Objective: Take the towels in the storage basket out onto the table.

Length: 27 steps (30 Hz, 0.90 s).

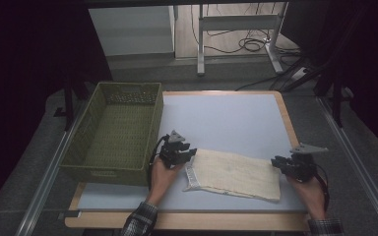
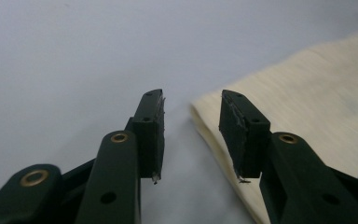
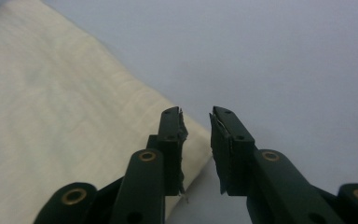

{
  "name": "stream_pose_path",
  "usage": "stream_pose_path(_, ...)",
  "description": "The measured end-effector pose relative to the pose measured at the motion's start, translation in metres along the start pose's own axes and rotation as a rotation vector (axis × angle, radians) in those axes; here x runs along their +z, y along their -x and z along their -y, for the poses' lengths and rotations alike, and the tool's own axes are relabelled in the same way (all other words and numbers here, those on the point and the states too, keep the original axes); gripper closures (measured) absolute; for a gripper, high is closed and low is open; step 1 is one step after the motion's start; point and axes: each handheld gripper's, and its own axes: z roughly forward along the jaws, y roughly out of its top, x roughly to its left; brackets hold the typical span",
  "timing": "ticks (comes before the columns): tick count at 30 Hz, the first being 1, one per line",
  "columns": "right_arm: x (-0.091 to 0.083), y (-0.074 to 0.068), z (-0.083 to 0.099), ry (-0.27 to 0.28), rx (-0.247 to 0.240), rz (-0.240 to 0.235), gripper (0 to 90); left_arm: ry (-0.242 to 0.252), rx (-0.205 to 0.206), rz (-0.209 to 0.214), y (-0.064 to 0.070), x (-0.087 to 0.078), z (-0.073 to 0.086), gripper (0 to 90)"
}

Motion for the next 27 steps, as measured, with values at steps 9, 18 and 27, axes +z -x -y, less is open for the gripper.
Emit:
stream_pose_path(9,0.010,-0.003,0.010,-0.052,-0.023,-0.007,73.9,-0.076,0.082,-0.012,-0.003,0.031,-0.008,48.2)
stream_pose_path(18,0.012,-0.002,0.002,-0.084,-0.036,-0.023,83.9,-0.083,0.109,0.027,0.010,0.036,-0.007,56.0)
stream_pose_path(27,0.018,0.008,-0.015,-0.047,-0.032,0.000,84.5,-0.078,0.113,0.036,0.013,0.018,-0.006,87.4)
